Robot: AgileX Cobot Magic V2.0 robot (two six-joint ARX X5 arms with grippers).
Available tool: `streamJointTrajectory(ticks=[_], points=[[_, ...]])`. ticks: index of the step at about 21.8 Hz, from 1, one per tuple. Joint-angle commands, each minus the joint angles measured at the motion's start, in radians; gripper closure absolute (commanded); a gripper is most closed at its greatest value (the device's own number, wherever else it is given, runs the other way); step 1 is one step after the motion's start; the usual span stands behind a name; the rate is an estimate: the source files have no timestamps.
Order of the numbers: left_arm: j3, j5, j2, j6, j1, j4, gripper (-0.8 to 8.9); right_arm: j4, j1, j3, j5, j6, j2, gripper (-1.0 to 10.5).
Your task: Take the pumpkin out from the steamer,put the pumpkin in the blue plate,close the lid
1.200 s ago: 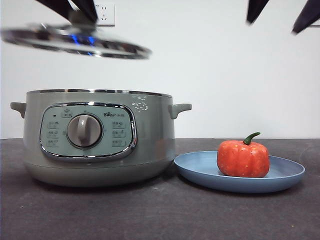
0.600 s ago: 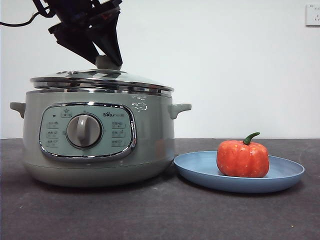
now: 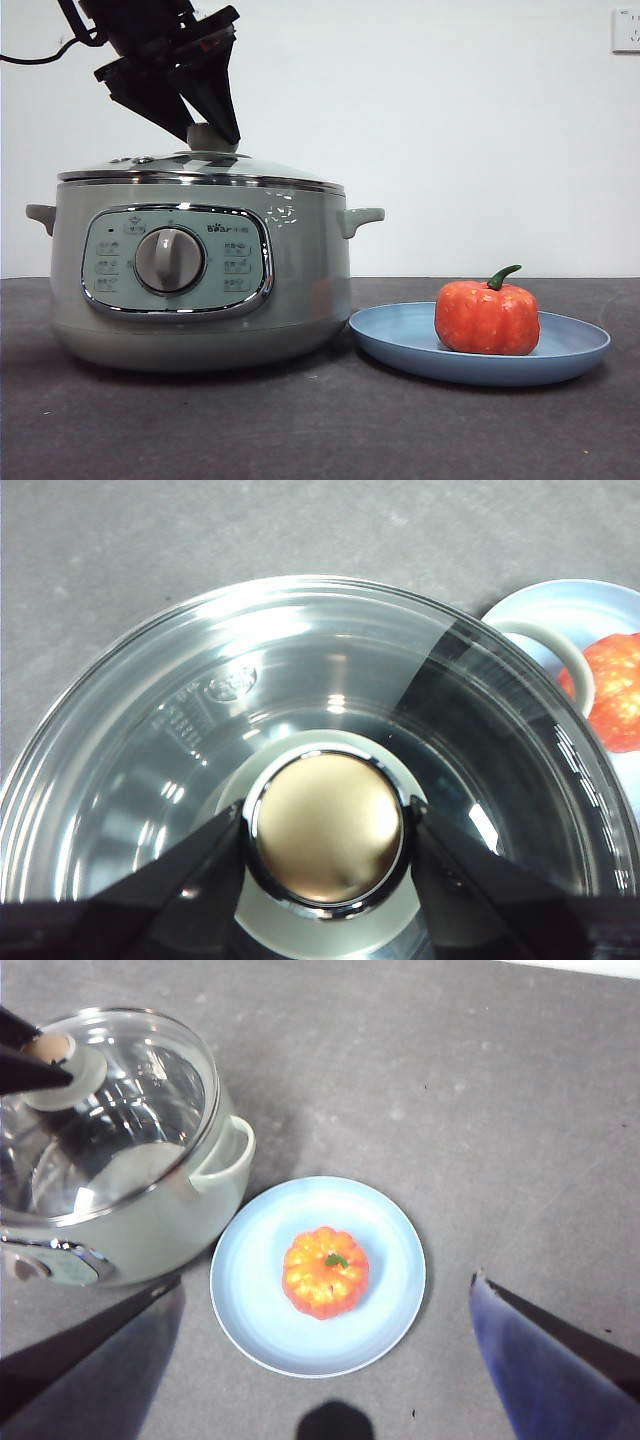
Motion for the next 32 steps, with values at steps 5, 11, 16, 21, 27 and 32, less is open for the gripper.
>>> streamJointTrajectory(ticks=[5, 11, 16, 21, 27, 32], points=[[-0.006, 0.051, 0.033, 0.000, -0.003, -0.017, 8.11, -0.005, 0.001, -0.009, 0.003, 0.013, -0.002, 4.7], [-0.005, 0.050, 0.029, -0.024, -0.003, -0.026, 4.32, -0.005, 0.001, -0.009, 0.002, 0.018, -0.002, 4.7], [0.008, 0.051, -0.032, -0.044, -0.004, -0.043, 4.33, -0.004, 0.001, -0.009, 0.002, 0.017, -0.002, 4.7], [0.008, 0.050, -0.177, -0.066, -0.005, -0.129, 4.80, 0.056, 0.001, -0.009, 0.001, 0.017, -0.001, 5.1], [0.008, 0.025, -0.423, -0.071, -0.005, -0.187, 8.22, 0.223, 0.002, -0.010, 0.002, -0.023, -0.008, 9.6], [-0.059, -0.134, -0.603, -0.066, -0.005, -0.193, 8.22, 0.346, 0.002, -0.116, 0.003, -0.037, -0.068, 9.6]])
